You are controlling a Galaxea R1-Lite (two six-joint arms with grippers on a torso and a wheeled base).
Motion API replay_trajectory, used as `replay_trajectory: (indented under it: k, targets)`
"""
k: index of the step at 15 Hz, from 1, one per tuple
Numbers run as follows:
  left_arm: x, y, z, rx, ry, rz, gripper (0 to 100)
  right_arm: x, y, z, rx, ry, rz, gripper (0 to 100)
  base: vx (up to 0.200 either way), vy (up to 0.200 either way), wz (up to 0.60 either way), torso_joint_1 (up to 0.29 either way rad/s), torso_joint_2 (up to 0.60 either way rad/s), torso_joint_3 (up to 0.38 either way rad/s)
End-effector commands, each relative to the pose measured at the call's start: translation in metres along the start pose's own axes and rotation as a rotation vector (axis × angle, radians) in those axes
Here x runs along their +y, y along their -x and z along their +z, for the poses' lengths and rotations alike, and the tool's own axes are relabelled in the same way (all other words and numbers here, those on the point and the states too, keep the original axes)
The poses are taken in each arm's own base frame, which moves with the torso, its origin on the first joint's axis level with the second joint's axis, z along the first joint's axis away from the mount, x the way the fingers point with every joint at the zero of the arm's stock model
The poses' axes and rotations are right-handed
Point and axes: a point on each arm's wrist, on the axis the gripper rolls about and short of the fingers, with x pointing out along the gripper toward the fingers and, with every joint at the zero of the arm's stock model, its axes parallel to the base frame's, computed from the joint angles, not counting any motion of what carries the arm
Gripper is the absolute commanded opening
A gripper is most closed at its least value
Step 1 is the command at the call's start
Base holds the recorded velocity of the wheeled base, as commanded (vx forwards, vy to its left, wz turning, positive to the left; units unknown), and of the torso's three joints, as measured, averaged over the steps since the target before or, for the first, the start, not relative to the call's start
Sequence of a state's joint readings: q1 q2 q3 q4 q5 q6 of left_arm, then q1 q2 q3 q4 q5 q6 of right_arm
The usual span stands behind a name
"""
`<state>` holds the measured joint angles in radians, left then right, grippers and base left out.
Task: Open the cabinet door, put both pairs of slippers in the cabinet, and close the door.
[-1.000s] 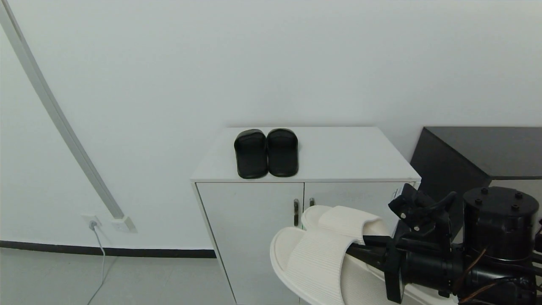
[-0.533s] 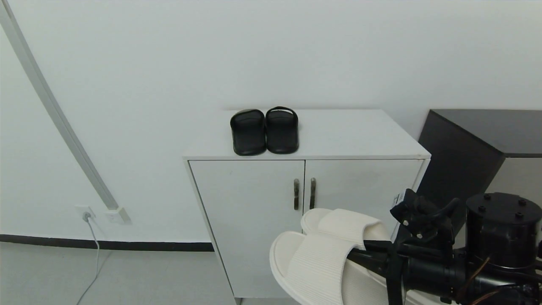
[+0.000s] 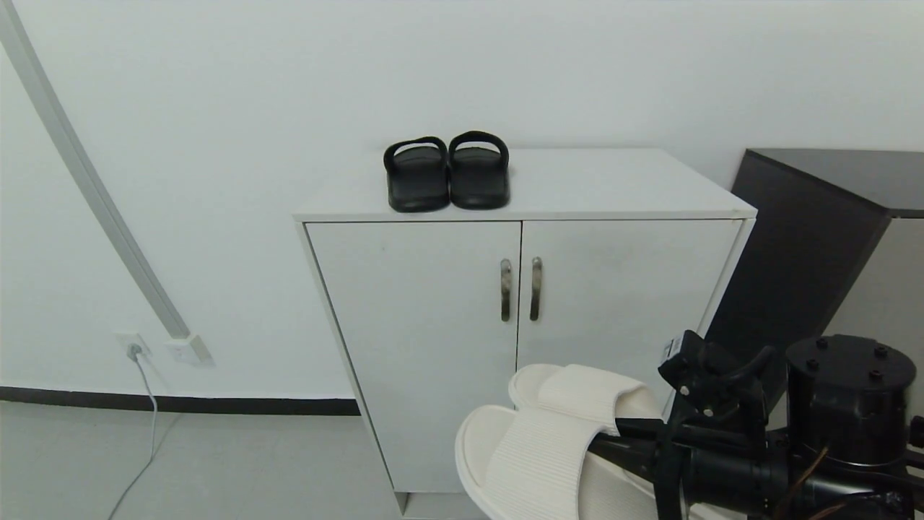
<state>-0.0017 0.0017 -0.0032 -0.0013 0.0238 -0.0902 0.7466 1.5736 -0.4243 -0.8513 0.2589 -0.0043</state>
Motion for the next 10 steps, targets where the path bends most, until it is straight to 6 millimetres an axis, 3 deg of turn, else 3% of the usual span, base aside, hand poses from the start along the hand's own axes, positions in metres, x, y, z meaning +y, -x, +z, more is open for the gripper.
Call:
replay_trajectory:
  k: [1, 10]
  targets:
    - [0.0, 0.0, 0.0, 0.0, 0.0, 0.001, 100, 0.0003, -0.0007, -0.0009, 0.004, 0.0, 0.002, 0, 0.0, 0.0, 0.0, -0.139, 0.48, 0.33]
    - [-0.0001, 0.0, 0.0, 0.0, -0.009, -0.004, 100, 0.0051, -0.0011, -0.0058, 0.025, -0.001, 0.023, 0, 0.0, 0.0, 0.0, -0.087, 0.45, 0.358]
